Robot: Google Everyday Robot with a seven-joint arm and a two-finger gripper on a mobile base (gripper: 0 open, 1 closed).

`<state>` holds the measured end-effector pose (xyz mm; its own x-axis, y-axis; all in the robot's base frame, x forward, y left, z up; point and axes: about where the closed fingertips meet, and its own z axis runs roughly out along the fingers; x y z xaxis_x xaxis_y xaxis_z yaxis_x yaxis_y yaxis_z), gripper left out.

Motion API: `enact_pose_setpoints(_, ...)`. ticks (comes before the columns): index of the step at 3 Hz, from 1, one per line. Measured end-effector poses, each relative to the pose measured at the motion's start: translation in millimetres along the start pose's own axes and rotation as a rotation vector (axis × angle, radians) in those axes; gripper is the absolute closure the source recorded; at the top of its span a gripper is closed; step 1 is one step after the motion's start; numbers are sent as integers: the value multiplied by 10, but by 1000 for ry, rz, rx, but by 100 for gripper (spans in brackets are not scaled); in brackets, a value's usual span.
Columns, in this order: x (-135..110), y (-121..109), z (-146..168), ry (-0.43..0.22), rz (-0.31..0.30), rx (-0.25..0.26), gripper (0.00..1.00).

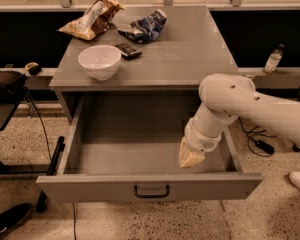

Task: Open top drawer

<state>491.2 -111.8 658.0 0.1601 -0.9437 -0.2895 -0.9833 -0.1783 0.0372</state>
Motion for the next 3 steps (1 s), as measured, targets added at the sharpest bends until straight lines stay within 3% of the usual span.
enact_pose_setpoints(2,-11,446,310,-106,34,-93,100)
enact_pose_setpoints(3,-44,631,54,-112,39,-72,100)
